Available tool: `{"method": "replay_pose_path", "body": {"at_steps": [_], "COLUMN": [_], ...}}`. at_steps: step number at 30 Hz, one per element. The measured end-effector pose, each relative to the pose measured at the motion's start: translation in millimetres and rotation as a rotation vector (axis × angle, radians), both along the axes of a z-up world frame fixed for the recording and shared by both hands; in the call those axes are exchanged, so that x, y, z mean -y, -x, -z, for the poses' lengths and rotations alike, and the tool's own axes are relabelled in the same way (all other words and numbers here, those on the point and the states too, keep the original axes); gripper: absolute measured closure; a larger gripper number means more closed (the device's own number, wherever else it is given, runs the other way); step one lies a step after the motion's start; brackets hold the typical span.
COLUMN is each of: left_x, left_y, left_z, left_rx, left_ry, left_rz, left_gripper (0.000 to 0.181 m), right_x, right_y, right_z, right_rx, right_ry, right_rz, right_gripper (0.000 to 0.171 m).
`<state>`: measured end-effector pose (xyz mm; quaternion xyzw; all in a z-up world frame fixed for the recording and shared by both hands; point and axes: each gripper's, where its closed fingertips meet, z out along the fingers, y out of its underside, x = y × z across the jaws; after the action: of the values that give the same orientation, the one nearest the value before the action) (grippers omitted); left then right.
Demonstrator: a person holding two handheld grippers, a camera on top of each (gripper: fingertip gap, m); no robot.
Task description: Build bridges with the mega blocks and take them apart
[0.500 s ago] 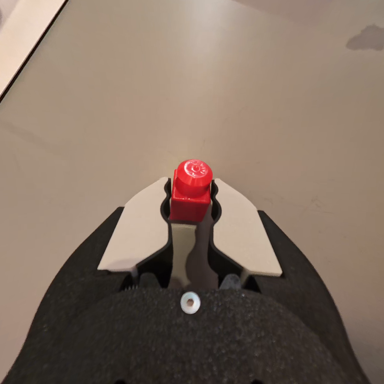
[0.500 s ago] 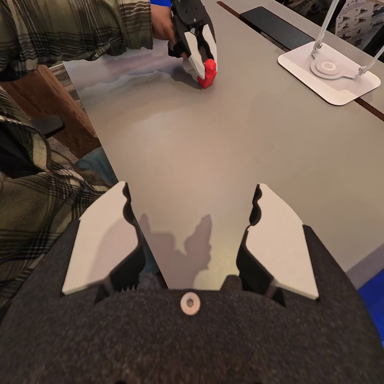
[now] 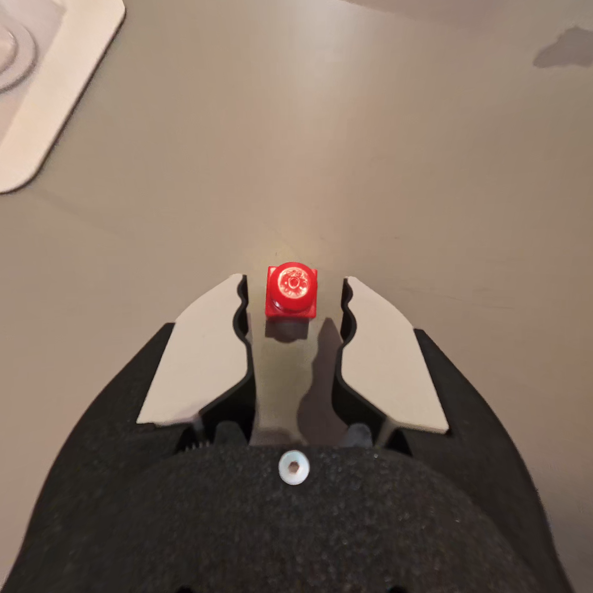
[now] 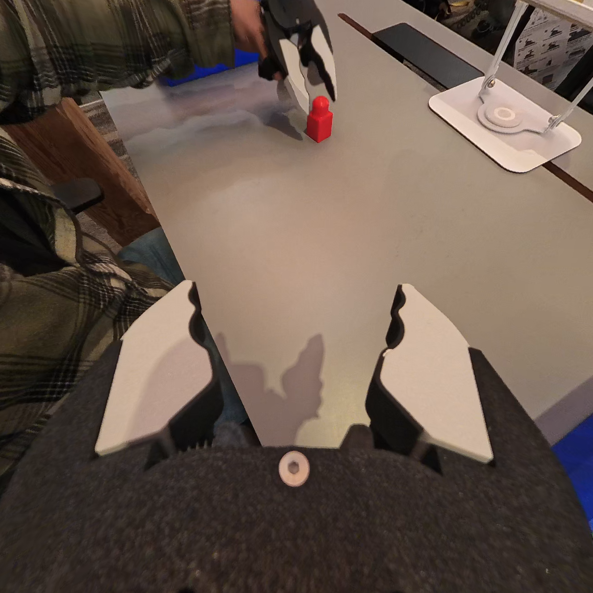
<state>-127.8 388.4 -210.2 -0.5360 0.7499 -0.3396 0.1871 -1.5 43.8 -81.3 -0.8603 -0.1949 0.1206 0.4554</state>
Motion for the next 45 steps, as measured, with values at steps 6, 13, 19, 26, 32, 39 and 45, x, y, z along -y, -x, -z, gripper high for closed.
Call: {"method": "replay_pose_path", "body": {"at_steps": [6,13,19,26,32,39,45], "left_x": [-13.4,-58.9,-87.7,-104.5,-118.2,-114.3,-110.0], "left_y": [55.7,211.6,319.7,387.9,397.6,404.1,411.8], "left_z": [-83.5,-135.9,-107.1,-42.0,-17.0,-3.2,8.4], "left_rx": [0.027,-0.088,-0.275,-0.533,-0.639,-0.750,-0.840], "left_ry": [-0.253,-0.464,-0.481,-0.467,-0.469,-0.461,-0.426], "left_rz": [-0.028,-0.167,-0.294,-0.227,-0.170,-0.055,0.008], "left_gripper": [0.105,0.096,0.108,0.122,0.123,0.124,0.123], "right_x": [-1.1,-24.3,-63.8,-98.8,-110.0,-110.4,-107.9], "right_y": [1.4,8.2,33.4,68.0,84.0,83.1,77.3], "right_z": [2.9,5.5,3.1,-2.0,-2.2,4.0,7.3], "right_rx": [-0.003,-0.010,0.004,0.058,0.083,0.078,0.064], "right_ry": [0.004,0.017,0.048,0.092,0.111,0.127,0.125], "right_rz": [-0.009,-0.041,-0.116,-0.205,-0.233,-0.225,-0.212], "right_gripper": [0.059,0.059,0.059,0.059,0.058,0.058,0.058]}}
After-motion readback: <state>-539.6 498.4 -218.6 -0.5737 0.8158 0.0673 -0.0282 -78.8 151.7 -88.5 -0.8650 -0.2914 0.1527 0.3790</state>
